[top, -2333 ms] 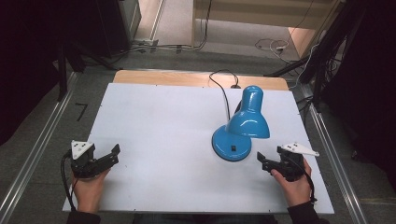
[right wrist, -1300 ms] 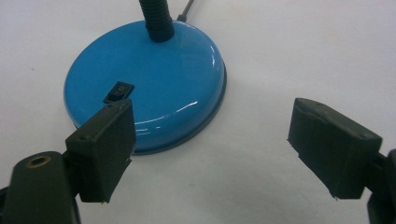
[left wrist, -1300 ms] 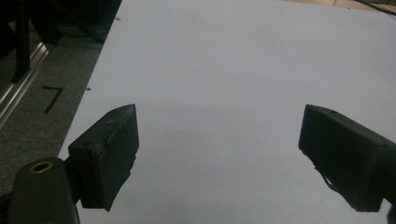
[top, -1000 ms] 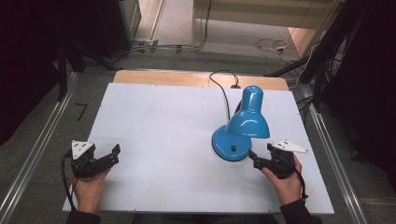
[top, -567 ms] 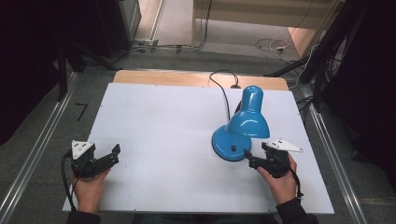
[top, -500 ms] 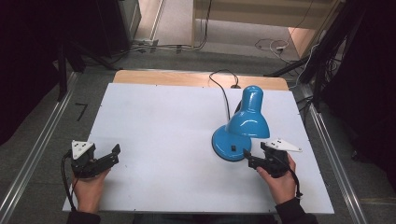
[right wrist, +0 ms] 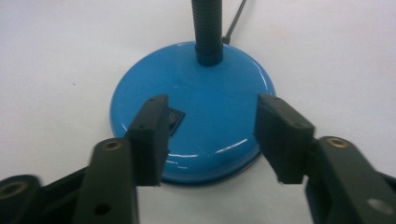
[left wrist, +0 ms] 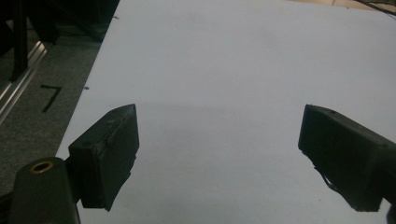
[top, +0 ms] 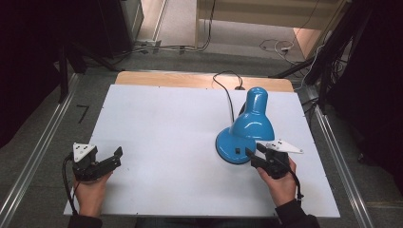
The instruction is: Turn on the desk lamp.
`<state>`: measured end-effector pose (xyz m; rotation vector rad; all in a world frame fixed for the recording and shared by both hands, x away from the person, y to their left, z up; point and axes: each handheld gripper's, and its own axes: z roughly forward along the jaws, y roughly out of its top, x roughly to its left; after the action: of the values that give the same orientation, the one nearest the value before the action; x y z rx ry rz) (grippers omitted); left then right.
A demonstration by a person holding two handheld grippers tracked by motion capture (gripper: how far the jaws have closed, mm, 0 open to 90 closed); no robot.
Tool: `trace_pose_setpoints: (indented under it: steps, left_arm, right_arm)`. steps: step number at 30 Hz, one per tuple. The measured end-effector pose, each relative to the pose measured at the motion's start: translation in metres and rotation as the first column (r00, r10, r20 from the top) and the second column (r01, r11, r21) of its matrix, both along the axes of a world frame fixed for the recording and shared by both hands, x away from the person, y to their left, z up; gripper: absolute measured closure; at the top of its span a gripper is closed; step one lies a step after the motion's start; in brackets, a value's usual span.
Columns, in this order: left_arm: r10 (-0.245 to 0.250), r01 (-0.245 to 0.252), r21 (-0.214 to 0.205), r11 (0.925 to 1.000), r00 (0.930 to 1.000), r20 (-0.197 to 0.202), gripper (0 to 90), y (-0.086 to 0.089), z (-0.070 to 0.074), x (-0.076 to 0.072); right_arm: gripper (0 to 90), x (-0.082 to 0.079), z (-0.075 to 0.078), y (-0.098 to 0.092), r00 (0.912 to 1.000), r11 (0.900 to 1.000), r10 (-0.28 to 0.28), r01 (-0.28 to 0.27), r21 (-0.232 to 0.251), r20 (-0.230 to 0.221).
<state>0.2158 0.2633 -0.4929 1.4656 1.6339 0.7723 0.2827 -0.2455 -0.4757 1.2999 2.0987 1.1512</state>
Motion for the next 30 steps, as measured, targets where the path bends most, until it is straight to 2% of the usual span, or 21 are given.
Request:
trace_pose_setpoints:
  steps: [6,9,13,22,30]
  left_arm:
    - [-0.001,0.001,-0.002,1.0000,1.0000,0.000,12.9,0.000,0.000,0.000]
    - [-0.001,0.001,-0.003,1.0000,1.0000,-0.001,12.9,0.000,0.000,0.000]
    - [0.000,0.000,-0.002,1.0000,1.0000,-0.002,12.9,0.001,0.000,0.000]
    - [-0.003,0.003,-0.006,1.0000,1.0000,0.000,12.9,0.001,0.001,-0.001]
    - [-0.005,0.005,-0.007,1.0000,1.0000,0.000,12.9,0.001,0.001,-0.001]
  right_arm:
    - [67.9,0.002,-0.001,0.006,0.9995,0.9993,0.030,-0.030,0.022,0.007]
    - [72.2,0.002,-0.001,0.010,0.9994,0.9993,0.033,-0.034,0.016,0.012]
    - [86.4,0.003,-0.003,0.018,0.9988,0.9989,0.046,-0.046,0.005,0.017]
    - [87.4,0.006,-0.010,0.030,0.9983,0.9980,0.057,-0.057,-0.027,0.008]
    - [87.4,0.008,-0.015,0.033,0.9983,0.9975,0.059,-0.059,-0.040,-0.001]
